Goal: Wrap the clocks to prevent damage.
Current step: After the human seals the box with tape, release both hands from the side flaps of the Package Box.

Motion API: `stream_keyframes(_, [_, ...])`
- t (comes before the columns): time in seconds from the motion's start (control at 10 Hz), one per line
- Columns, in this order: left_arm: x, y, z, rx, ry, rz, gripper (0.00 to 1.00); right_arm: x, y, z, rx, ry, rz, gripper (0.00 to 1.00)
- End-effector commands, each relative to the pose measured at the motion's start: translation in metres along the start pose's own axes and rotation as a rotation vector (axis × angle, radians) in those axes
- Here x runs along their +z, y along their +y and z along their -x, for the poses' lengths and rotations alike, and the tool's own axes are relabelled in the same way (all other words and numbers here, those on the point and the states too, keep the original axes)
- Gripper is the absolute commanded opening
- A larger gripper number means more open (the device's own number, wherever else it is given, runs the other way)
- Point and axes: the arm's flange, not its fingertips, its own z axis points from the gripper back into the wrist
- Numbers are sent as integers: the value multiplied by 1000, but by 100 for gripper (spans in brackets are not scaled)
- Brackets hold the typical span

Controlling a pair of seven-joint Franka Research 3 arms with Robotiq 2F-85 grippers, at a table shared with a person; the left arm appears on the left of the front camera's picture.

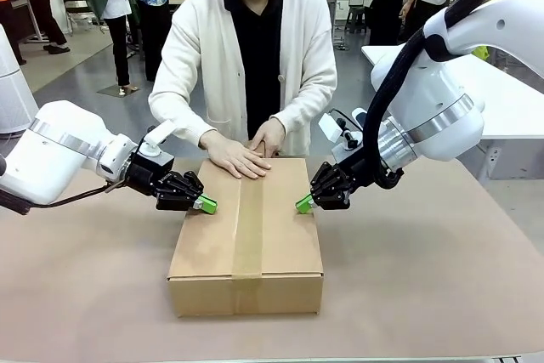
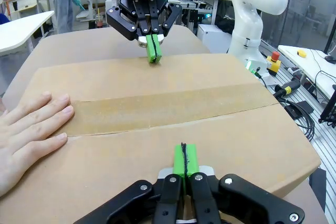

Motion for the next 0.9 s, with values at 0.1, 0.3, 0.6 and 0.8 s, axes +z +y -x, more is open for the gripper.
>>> stream_keyframes(0.1, [-2, 0, 3, 0, 8, -4, 1, -2, 1, 3, -4, 9, 6, 1])
stream_keyframes(0.3, [-2, 0, 3, 0, 8, -4, 1, -2, 1, 3, -4, 9, 6, 1])
stream_keyframes(0.6, [-2, 0, 3, 0, 8, -4, 1, -2, 1, 3, -4, 9, 6, 1])
stream_keyframes(0.8, [-2, 0, 3, 0, 8, -4, 1, -2, 1, 3, -4, 9, 6, 1])
